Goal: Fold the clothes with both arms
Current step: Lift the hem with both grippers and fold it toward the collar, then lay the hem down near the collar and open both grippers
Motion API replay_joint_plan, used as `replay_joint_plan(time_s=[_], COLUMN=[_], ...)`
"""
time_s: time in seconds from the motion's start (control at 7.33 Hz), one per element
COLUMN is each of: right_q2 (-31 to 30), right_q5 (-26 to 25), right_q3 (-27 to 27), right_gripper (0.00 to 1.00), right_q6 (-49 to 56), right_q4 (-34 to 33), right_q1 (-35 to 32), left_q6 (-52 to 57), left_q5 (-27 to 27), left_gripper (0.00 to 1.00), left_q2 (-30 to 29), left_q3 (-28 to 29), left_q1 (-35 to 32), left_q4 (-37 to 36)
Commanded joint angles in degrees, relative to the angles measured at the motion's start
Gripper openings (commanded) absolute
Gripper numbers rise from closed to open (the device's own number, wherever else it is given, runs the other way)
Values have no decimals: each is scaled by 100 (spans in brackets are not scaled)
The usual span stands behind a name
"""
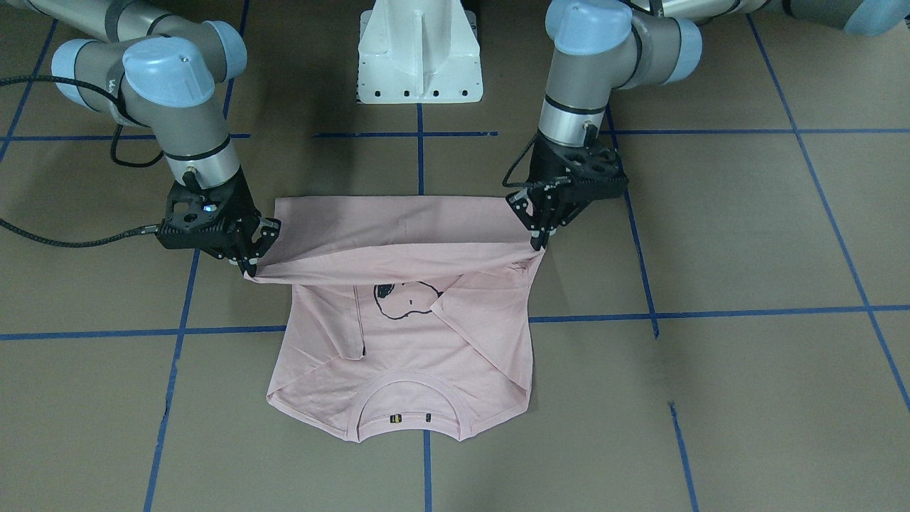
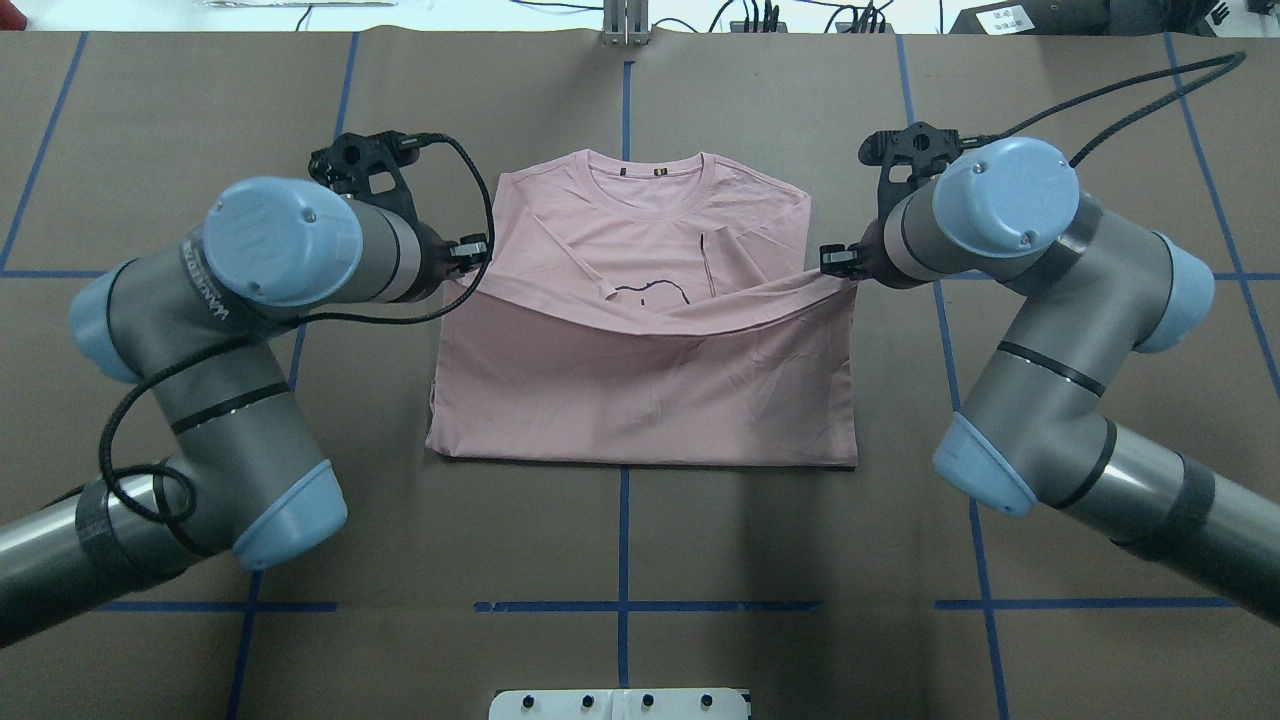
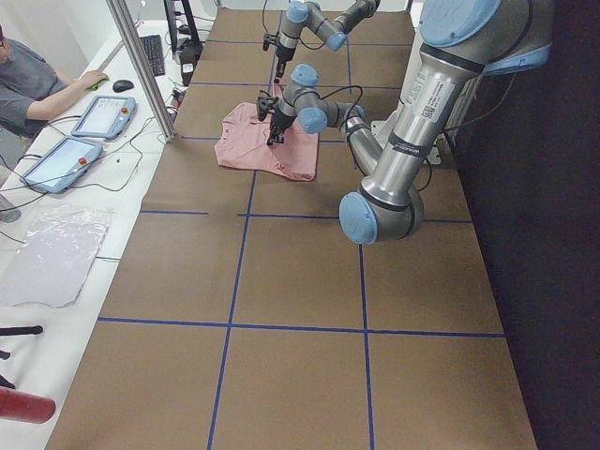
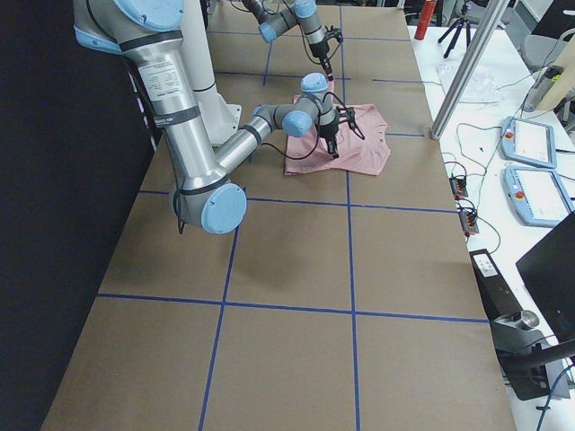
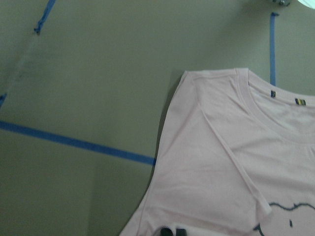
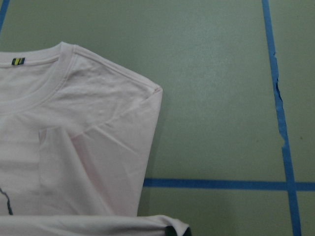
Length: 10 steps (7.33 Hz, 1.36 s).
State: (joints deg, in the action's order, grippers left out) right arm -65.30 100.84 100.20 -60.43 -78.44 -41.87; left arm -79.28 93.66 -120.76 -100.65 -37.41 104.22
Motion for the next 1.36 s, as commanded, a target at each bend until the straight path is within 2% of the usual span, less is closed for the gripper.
replay_joint_plan(time_s=[0.0,0.14,0.41,0.68,0.82,1.23], right_q2=[507,735,1289,1563,1581,1581], right_q5=[520,576,586,568,559,542], right_q3=[-1251,-1884,-2547,-2943,-3093,-3253], right_gripper=[0,0,0,0,0,0], right_q6=[14,14,14,22,22,31], right_q4=[825,1291,1393,1419,1645,1727], right_q1=[-556,-742,-805,-823,-841,-902], left_q6=[193,185,176,176,176,159], left_q5=[170,170,161,161,161,143], left_gripper=[0,0,0,0,0,0], left_q2=[-280,-307,-560,-851,-992,-1133], left_q3=[1296,1615,1968,2346,2670,3147], left_q1=[-416,-460,-548,-732,-785,-803], left_q4=[1043,1317,1355,1399,1591,1953])
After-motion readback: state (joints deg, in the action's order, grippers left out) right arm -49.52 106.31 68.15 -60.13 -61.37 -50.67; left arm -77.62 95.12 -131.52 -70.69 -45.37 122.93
